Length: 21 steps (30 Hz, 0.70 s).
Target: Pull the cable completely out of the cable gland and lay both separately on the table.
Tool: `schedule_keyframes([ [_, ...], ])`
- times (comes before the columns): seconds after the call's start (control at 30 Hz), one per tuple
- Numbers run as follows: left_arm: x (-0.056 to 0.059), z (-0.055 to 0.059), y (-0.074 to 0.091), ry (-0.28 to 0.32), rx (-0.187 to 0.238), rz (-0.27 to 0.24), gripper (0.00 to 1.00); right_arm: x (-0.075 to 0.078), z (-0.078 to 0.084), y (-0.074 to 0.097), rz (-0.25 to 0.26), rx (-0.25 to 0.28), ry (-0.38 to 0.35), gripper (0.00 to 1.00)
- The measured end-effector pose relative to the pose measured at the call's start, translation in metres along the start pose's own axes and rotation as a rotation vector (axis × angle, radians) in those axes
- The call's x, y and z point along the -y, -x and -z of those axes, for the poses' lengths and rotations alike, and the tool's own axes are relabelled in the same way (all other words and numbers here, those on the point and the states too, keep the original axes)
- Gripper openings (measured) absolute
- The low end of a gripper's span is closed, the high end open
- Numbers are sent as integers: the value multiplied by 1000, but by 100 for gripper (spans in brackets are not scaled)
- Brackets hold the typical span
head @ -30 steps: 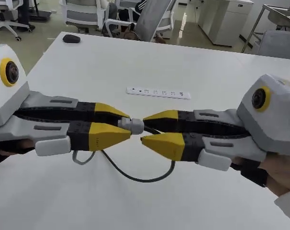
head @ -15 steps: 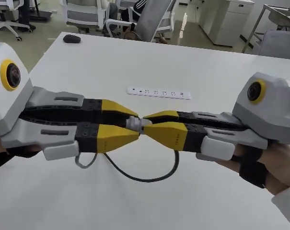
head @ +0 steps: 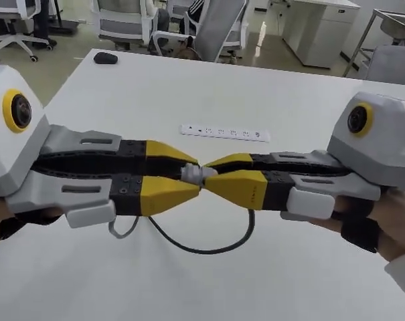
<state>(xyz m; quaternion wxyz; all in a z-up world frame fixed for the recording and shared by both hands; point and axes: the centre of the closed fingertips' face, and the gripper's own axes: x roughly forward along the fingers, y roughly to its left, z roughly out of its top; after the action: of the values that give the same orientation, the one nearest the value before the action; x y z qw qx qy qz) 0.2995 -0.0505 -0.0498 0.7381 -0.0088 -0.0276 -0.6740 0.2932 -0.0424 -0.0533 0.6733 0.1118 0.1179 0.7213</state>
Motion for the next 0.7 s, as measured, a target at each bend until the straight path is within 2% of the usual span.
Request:
schedule_keyframes([
  [0.17,-1,-1,1,-3,6,-8,15,0,-2,0,-6,-9,-12,11],
  [0.23,-1,-2,2,42,17,-11,15,-1,-2,-1,1,-28,37,11],
  [0.3,-2,-4,4,76,36,-14,15,-3,-4,-2,9,-32,51,10],
  [0.33,-1,-4,4,123,40,-9,15,-3,-4,-2,14,-43,80,10],
  [0.37,-2,-5,4,148,49,-8,14,-1,-6,-4,16,-41,145,10],
  [0.4,-2,-4,4,176,56,1,14,-4,-4,-4,12,-50,135,10],
  [0.43,-3,-2,4,198,43,1,14,-4,-3,-5,14,-57,123,10],
  [0.47,-3,-2,3,183,40,-6,14,-3,-2,-5,17,-57,140,10],
  [0.57,-1,-2,3,231,29,-1,14,-4,-1,-4,20,-48,180,9],
  [0.7,-2,-5,4,279,50,-1,14,-6,-5,-5,33,-36,219,9],
])
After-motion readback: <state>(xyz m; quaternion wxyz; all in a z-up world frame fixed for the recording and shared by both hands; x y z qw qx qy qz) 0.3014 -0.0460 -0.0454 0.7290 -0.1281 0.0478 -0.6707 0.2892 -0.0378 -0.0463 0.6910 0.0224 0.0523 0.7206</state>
